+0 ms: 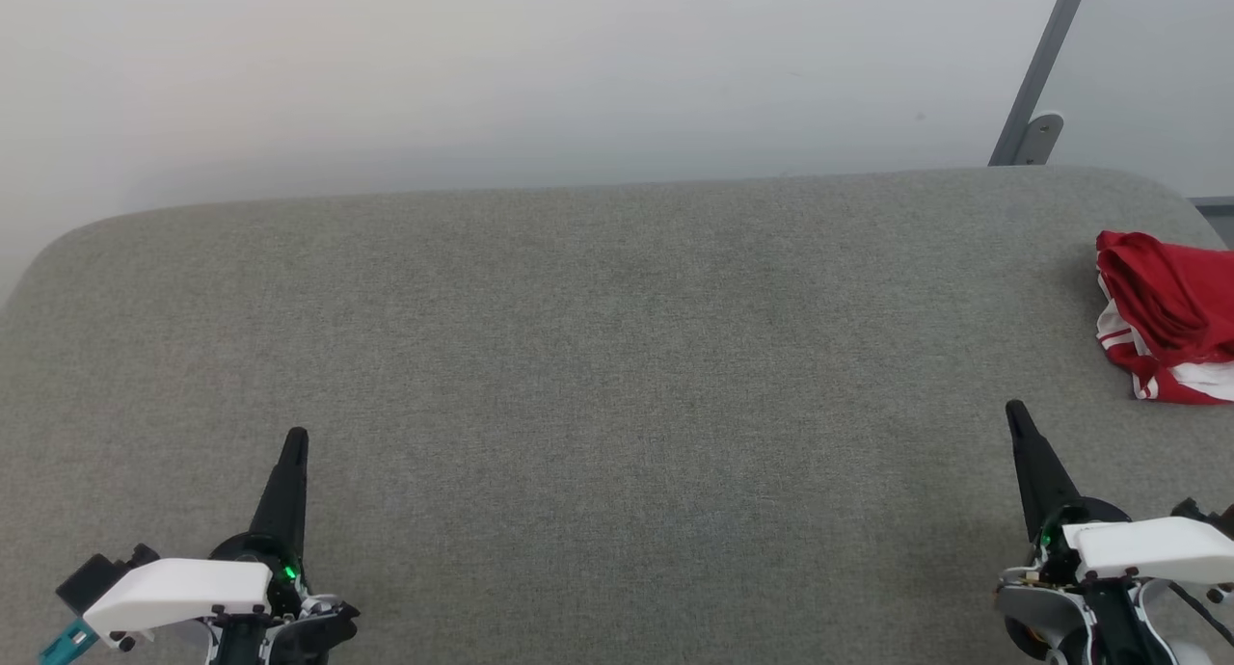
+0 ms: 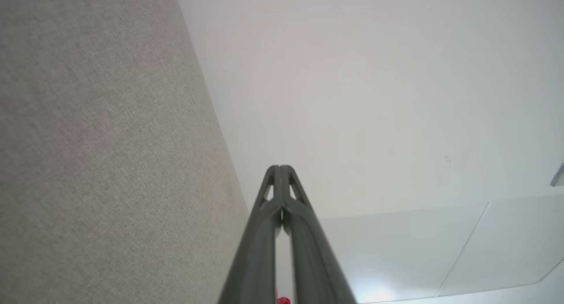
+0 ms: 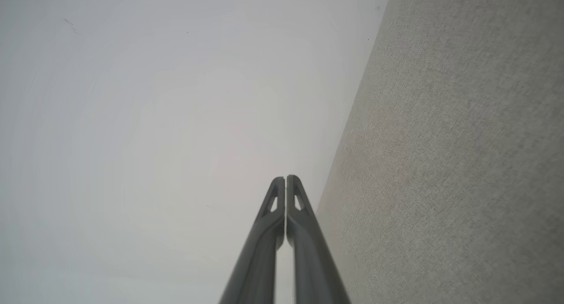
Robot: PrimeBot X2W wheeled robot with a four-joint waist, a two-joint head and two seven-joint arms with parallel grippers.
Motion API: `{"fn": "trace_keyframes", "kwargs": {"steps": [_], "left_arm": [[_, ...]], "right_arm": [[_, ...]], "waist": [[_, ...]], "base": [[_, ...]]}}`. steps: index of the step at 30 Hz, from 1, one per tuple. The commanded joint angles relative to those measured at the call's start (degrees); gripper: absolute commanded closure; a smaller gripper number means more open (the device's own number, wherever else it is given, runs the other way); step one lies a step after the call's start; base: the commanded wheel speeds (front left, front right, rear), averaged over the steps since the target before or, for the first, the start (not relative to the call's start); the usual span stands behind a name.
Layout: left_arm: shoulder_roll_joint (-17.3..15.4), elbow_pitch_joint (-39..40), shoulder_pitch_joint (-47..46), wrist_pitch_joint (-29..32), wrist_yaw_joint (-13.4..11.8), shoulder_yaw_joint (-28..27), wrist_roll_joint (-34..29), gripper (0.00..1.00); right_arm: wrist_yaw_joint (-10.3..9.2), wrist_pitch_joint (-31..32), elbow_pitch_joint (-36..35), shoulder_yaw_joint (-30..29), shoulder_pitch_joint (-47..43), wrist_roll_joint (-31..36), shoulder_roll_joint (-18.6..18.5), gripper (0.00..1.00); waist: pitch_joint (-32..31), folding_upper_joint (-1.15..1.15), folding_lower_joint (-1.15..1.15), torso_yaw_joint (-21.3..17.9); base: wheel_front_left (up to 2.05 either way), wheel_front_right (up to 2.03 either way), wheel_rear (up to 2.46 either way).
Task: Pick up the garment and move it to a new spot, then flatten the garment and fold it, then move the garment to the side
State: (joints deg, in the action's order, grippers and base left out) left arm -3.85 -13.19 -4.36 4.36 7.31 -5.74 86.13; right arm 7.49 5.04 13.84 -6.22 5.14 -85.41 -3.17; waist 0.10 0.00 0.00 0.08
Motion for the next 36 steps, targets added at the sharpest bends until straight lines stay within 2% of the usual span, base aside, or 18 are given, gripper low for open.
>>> {"fn": "trace_keyframes", "kwargs": {"steps": [1, 18, 36], "left_arm": [[0.0, -0.1, -1.0, 0.3, 0.3, -0.3, 1.1, 1.0], [0.8, -1.0, -2.3, 2.1, 0.3, -0.5, 6.8, 1.0], [0.8, -0.9, -2.2, 2.1, 0.3, -0.6, 6.5, 1.0]], "right_arm": [[0.0, 0.3, 0.0, -0.2, 0.6, -1.1, 0.2, 1.0], [0.0, 1.7, 0.3, -0.4, 1.3, -7.3, 0.4, 1.0], [0.0, 1.7, 0.3, -0.4, 1.2, -7.1, 0.3, 1.0]], "waist": [[0.0, 0.0, 0.0, 0.0], [0.1, 0.0, 0.0, -0.1], [0.1, 0.0, 0.0, -0.1]], "base": [[0.0, 0.0, 0.0], [0.0, 0.0, 0.0], [0.0, 0.0, 0.0]]}}
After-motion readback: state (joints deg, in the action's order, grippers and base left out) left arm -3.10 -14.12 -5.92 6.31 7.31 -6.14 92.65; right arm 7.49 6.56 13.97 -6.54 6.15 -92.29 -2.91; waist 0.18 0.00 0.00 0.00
